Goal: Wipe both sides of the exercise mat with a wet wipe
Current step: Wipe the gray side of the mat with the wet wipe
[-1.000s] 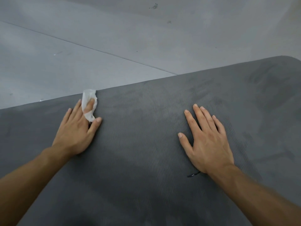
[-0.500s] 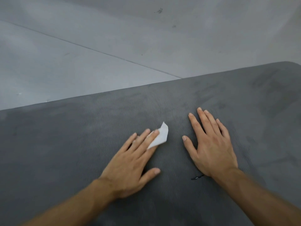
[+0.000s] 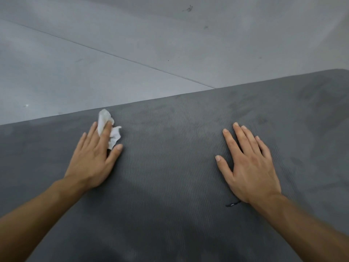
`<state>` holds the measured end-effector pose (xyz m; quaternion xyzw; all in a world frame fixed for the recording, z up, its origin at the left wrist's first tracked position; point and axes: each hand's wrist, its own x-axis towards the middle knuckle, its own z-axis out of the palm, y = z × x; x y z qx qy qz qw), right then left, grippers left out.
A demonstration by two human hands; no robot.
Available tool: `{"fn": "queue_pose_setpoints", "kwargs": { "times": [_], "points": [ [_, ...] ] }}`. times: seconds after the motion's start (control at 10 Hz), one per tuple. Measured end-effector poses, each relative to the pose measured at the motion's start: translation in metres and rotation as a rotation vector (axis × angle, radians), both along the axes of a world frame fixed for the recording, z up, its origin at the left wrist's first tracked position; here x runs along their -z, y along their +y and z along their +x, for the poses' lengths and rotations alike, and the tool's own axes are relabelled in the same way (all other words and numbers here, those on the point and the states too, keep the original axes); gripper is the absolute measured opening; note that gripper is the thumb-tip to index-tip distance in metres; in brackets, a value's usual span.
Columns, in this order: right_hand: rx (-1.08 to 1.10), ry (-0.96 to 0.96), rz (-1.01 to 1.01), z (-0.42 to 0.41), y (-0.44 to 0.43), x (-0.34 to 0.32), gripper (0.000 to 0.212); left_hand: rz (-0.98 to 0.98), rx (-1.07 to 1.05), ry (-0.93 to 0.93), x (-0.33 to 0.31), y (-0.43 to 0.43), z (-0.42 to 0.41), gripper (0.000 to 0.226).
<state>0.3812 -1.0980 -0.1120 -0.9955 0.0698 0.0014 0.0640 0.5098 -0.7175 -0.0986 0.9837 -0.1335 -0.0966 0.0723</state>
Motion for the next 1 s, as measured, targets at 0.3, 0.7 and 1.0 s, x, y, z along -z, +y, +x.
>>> {"fn": "queue_pose_setpoints", "kwargs": {
  "times": [0.3,0.7,1.0],
  "points": [
    [0.001,-0.004,-0.010,0.001,0.001,0.000,0.072,0.010,0.431,-0.034,0.008,-0.119,-0.046,0.077],
    [-0.015,-0.001,-0.012,0.000,0.000,0.001,0.072,-0.013,0.207,-0.009,0.009,-0.031,-0.029,0.071],
    [-0.006,-0.001,-0.011,0.000,0.000,0.001,0.072,-0.059,-0.193,-0.025,0.014,-0.060,0.039,0.068]
  ]
}}
